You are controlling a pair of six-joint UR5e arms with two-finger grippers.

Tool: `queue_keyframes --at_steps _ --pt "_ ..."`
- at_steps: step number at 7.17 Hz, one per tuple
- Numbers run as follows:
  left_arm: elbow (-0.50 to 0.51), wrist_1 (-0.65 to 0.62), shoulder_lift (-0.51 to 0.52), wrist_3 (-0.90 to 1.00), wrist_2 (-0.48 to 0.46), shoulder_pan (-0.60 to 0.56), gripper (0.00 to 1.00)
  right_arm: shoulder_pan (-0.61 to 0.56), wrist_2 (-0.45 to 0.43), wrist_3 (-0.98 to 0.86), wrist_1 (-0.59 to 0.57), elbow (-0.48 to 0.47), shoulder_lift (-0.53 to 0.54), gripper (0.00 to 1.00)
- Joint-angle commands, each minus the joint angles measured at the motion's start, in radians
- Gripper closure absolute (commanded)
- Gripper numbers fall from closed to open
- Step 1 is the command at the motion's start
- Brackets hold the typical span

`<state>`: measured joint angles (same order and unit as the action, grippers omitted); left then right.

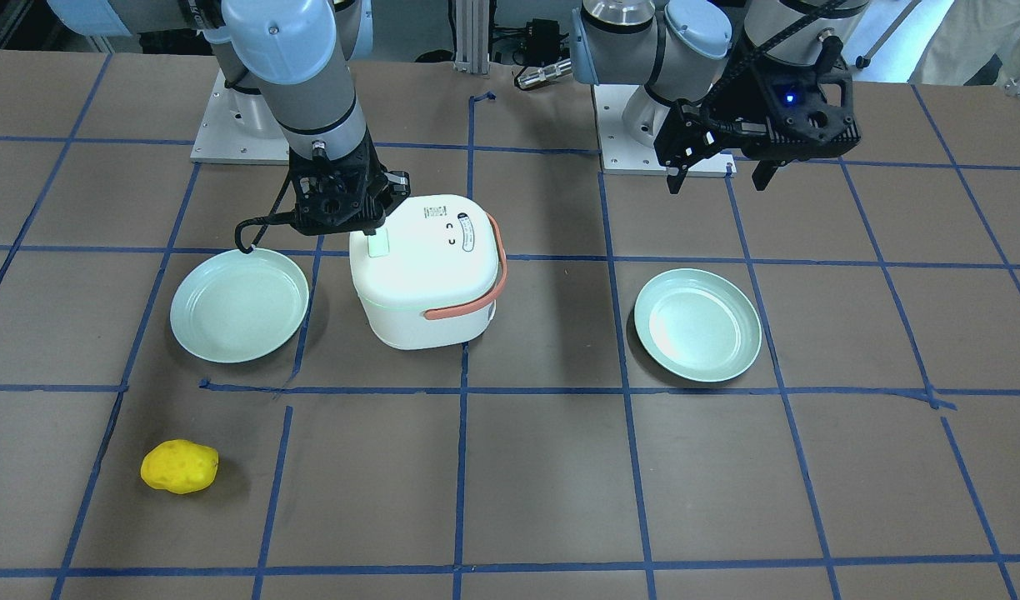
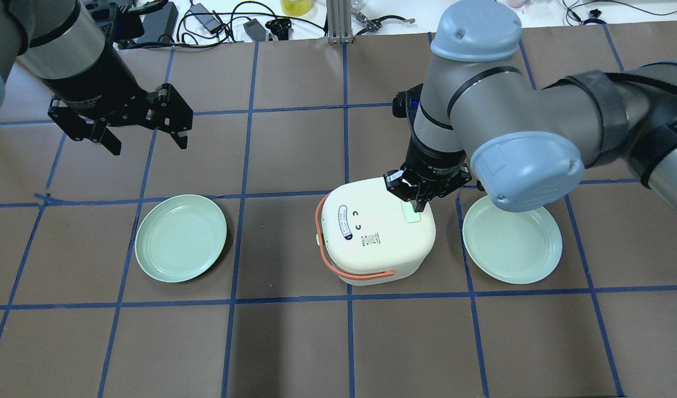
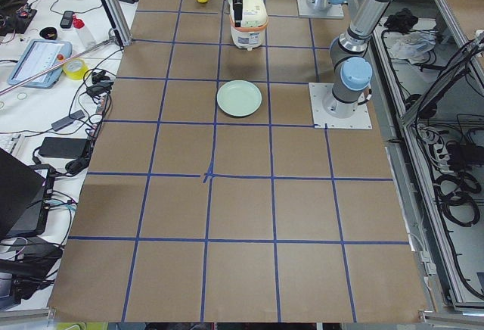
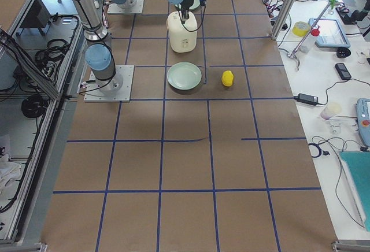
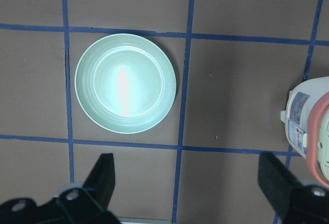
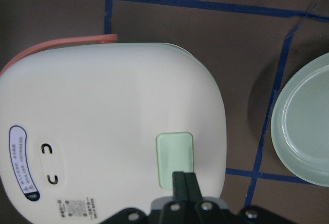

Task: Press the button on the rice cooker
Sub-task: 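Press the green button on the rice cooker lid with the right gripper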

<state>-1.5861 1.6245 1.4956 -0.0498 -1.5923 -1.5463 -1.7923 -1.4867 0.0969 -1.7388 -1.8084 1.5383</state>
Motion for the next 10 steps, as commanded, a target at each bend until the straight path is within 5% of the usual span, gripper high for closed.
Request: queue_keyframes --at_steps 1,5,6,7,10 --pt "0.0 0.0 0.0 0.001 0.0 0.0 0.0 -0.004 0.008 0.0 -0.037 -0.028 -0.004 0.88" --pt "0.0 0.0 0.0 0.001 0.0 0.0 0.0 -0.027 -0.004 0.0 -0.067 -0.031 -0.027 0.87" --pt "0.0 0.0 0.0 -0.001 0.0 0.0 0.0 -0.027 -0.004 0.007 -0.067 -0.013 -0.023 0.5" --pt "0.0 0.0 0.0 0.001 0.0 0.0 0.0 -0.021 -0.009 0.024 -0.061 0.007 -0.007 0.01" --pt "0.0 0.0 0.0 0.001 0.0 0.0 0.0 0.089 -0.006 0.011 0.175 0.234 -0.007 0.0"
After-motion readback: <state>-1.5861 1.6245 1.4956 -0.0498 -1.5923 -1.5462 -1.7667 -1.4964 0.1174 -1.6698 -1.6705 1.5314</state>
